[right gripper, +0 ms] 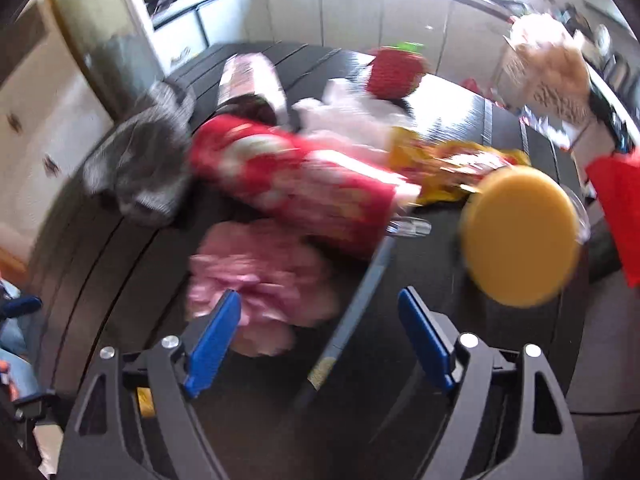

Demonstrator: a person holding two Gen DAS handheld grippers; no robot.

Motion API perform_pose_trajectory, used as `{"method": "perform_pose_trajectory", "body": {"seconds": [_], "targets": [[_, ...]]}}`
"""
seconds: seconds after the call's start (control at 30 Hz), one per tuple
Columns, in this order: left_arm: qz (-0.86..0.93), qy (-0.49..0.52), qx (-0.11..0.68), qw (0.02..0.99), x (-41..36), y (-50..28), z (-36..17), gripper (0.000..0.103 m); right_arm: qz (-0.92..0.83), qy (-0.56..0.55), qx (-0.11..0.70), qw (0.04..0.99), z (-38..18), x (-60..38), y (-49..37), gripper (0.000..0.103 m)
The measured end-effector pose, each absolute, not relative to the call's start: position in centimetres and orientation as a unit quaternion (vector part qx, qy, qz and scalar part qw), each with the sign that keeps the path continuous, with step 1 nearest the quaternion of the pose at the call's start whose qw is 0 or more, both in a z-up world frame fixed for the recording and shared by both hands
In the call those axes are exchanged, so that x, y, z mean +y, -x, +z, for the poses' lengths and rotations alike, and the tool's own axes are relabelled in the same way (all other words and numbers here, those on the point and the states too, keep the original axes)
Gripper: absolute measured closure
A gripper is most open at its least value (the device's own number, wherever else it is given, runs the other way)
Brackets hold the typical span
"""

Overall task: Collect trash
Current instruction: 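Grasp the pink paper flower with the right tool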

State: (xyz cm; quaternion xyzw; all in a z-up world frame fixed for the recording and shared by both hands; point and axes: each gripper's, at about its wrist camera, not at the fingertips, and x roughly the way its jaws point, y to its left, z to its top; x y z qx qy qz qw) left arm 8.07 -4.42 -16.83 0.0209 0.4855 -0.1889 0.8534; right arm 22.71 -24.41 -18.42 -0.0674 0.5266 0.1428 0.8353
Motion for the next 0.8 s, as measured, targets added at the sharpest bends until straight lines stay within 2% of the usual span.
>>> {"method": "perform_pose_trajectory", "body": {"seconds": [0.2, 0.23, 0.27, 0.3, 0.33, 0.37, 0.43, 0.63, 0.8], "targets": [[-0.185, -0.018, 0.486, 0.854, -3.1, -7.6, -16.8, 0.008, 0.103, 0.083, 0.539, 0.832, -20.2, -18.8, -23.5, 0.021], [-0.184, -0.020, 0.485, 0.854, -3.0, -7.5, -16.8, 0.008, 0.103, 0.079, 0.546, 0.828, -20.7, -18.4, -23.6, 0.027], [-0.183, -0.022, 0.484, 0.855, -2.7, -7.3, -16.8, 0.008, 0.107, 0.076, 0.550, 0.825, -21.3, -18.1, -23.6, 0.042], [-0.181, -0.023, 0.484, 0.856, -2.5, -7.3, -16.8, 0.008, 0.110, 0.065, 0.546, 0.828, -21.3, -18.1, -23.6, 0.046], [-0.180, -0.023, 0.483, 0.856, -2.2, -7.3, -16.8, 0.008, 0.107, 0.058, 0.543, 0.831, -21.2, -18.2, -23.7, 0.059], [-0.178, -0.021, 0.483, 0.857, -1.9, -7.3, -16.7, 0.008, 0.108, 0.056, 0.541, 0.832, -21.1, -18.3, -23.6, 0.067], [-0.177, -0.017, 0.483, 0.857, -1.6, -7.5, -16.7, 0.008, 0.113, 0.053, 0.539, 0.833, -20.8, -18.4, -23.4, 0.074], [-0.198, -0.029, 0.489, 0.849, -3.1, -8.3, -16.9, 0.008, 0.125, -0.016, 0.513, 0.849, -18.5, -22.2, -20.2, 0.077], [-0.265, -0.120, 0.509, 0.810, -8.4, -9.0, -18.8, 0.008, 0.109, -0.080, 0.476, 0.869, -15.5, -28.8, -14.5, 0.077]]}}
